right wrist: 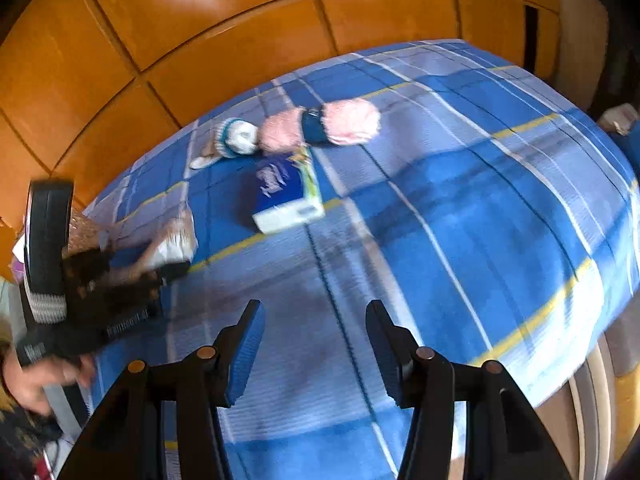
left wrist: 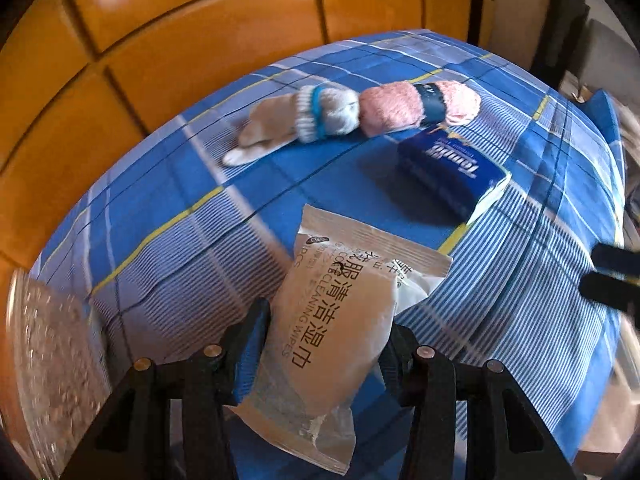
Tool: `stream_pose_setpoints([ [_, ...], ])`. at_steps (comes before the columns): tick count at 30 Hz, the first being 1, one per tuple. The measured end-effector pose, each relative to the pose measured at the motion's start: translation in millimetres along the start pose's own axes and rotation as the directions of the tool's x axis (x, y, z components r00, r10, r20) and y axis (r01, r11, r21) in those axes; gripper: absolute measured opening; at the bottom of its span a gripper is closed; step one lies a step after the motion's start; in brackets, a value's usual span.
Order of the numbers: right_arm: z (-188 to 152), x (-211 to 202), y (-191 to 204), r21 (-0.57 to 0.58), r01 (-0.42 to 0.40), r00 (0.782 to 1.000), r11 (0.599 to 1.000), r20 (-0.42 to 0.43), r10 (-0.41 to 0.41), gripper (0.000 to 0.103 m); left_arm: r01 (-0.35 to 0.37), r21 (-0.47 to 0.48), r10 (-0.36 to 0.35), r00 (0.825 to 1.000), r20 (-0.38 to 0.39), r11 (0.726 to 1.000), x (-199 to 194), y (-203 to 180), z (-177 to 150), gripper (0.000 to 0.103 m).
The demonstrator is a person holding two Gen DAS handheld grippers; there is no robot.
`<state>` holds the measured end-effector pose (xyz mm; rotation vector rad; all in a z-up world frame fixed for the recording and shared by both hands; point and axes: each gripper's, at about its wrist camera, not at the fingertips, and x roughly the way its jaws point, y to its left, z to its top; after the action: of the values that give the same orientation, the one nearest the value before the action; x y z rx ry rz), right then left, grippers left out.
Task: Organize soft objects
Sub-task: 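Carry the wipes packet with the left gripper into the tray while the right gripper grasps the Tempo tissue pack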
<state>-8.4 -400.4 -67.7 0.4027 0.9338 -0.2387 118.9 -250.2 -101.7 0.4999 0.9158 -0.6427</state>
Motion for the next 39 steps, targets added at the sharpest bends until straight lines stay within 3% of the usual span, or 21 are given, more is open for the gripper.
stream_pose_setpoints([
  [4, 32, 17, 16, -0.063, -0.017, 1.000, 0.998, 0.008, 0.017, 0.064, -0.013, -0.024, 0.013, 1.000, 0.007, 1.000, -4, 7, -9, 0.051],
  [9, 74, 59, 37, -0.135, 0.037, 0.999, 0.990, -0.030, -0.041, 0.065, -0.022, -0.055, 0.023, 0.999, 0.023, 0.998, -5, 12, -13, 0.051],
  [13, 88, 87, 47, -0.202, 0.090, 0.992, 0.975, -0.069, -0.106, 0.067, -0.026, -0.076, 0.029, 0.999, 0.033, 0.997, -3, 13, -15, 0.051],
  [14, 89, 92, 47, -0.210, 0.101, 0.990, 0.972, -0.078, -0.119, 0.066, -0.025, -0.082, 0.028, 0.999, 0.034, 0.996, -3, 14, -16, 0.051],
  [15, 88, 98, 47, -0.215, 0.118, 0.985, 0.970, -0.097, -0.141, 0.052, -0.024, -0.087, 0.027, 0.999, 0.035, 0.996, -3, 15, -16, 0.052],
  [21, 61, 89, 49, -0.251, 0.082, 0.992, 0.964, -0.071, -0.103, 0.053, 0.003, -0.148, -0.005, 1.000, -0.012, 0.989, 1, 26, -5, 0.050],
  [25, 50, 83, 46, -0.214, 0.024, 0.996, 0.977, -0.073, -0.041, 0.053, 0.028, -0.232, -0.036, 0.999, -0.034, 0.972, -4, 45, 16, 0.049],
  [31, 44, 86, 53, -0.274, 0.058, 0.995, 0.960, -0.063, -0.078, 0.053, 0.012, -0.340, 0.000, 0.999, 0.036, 0.940, -39, 96, 58, 0.049],
  [35, 41, 87, 56, -0.294, 0.084, 0.994, 0.952, -0.041, -0.101, 0.053, -0.031, -0.386, 0.072, 0.993, 0.094, 0.922, -73, 139, 77, 0.049],
  [39, 42, 87, 55, -0.289, 0.085, 0.994, 0.953, -0.042, -0.101, 0.053, -0.066, -0.467, 0.146, 0.980, 0.136, 0.882, -110, 195, 77, 0.049],
])
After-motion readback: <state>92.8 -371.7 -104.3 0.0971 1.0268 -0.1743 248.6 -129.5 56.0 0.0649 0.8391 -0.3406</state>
